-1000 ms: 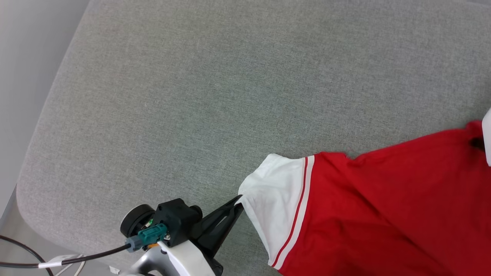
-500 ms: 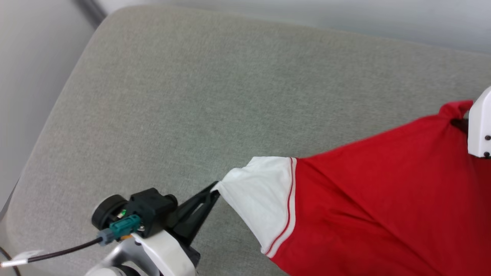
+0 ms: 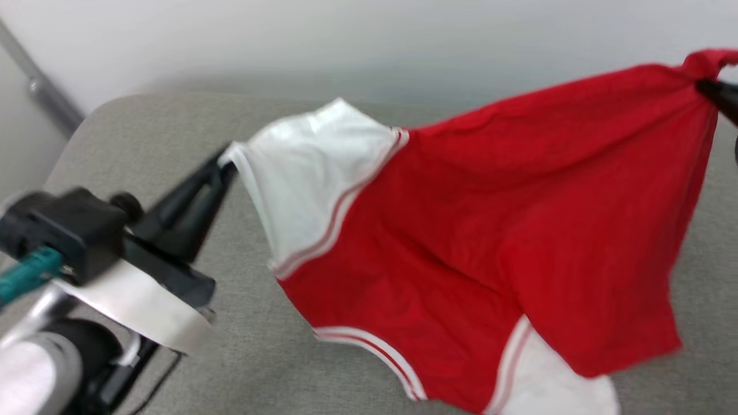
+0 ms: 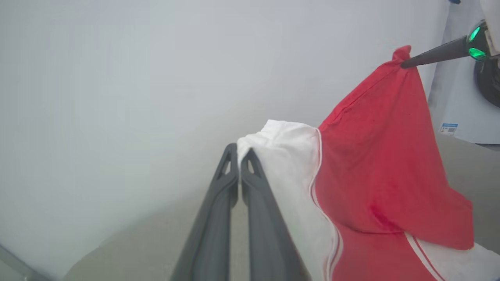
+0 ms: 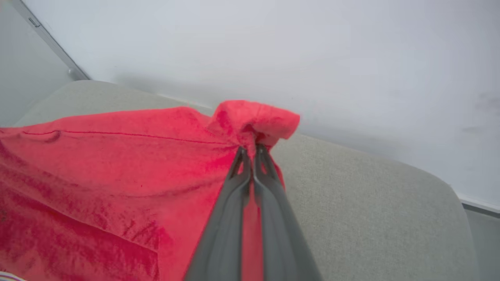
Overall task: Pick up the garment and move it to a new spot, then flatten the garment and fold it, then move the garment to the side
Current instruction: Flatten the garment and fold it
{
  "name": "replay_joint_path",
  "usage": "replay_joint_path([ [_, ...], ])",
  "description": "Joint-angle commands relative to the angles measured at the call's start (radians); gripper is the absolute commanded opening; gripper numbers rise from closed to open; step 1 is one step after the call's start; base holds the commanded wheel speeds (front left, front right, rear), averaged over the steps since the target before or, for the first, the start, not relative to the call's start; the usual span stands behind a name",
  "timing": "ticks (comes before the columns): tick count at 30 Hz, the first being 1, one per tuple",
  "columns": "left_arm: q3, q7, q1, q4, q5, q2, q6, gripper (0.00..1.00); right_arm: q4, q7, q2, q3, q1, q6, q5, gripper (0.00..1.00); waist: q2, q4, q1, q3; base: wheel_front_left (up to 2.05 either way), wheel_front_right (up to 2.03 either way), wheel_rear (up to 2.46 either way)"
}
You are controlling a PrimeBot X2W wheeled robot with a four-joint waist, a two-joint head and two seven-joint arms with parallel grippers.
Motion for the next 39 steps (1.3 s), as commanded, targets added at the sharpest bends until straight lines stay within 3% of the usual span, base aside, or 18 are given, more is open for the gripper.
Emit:
replay_joint_path([
  [1,0.029,0.001,-0.038,-0.009,-0.004,0.013,0.0,0.0,-0.033,-0.018,-0.002,-0.007,-0.017,0.0,0.006,0.0,0.0,-0.042,-0.0001,-0.022,0.0,0.0,0.0],
  [8,0.145,-0.023,-0.198,-0.01,-0.003,0.035,0.001,0.0,-0.13,-0.081,0.045,-0.073,-0.073,0.0,0.038,0.0,0.0,-0.115,-0.0001,-0.032,0.0,0.0,0.0],
  [11,0.177,-0.033,-0.276,-0.007,-0.049,-0.004,-0.002,0.0,-0.166,-0.101,0.047,-0.08,-0.097,0.0,0.04,0.0,0.0,-0.138,-0.0001,-0.027,0.0,0.0,0.0],
  [23,0.238,-0.053,-0.589,0.099,-0.039,-0.034,-0.035,0.0,-0.226,-0.18,0.081,-0.111,-0.213,0.0,0.06,0.0,0.0,-0.223,-0.0001,0.032,0.0,0.0,0.0],
  [32,0.235,-0.066,-0.822,0.246,-0.009,-0.049,-0.087,0.0,-0.219,-0.24,0.075,-0.11,-0.331,0.0,0.044,0.0,0.0,-0.261,-0.0001,0.178,0.0,0.0,0.0],
  [39,0.202,-0.082,-1.048,0.429,0.042,-0.063,-0.152,0.0,-0.106,-0.351,0.078,-0.068,-0.497,0.0,-0.001,0.0,0.0,-0.279,-0.0001,0.329,0.0,0.0,0.0],
])
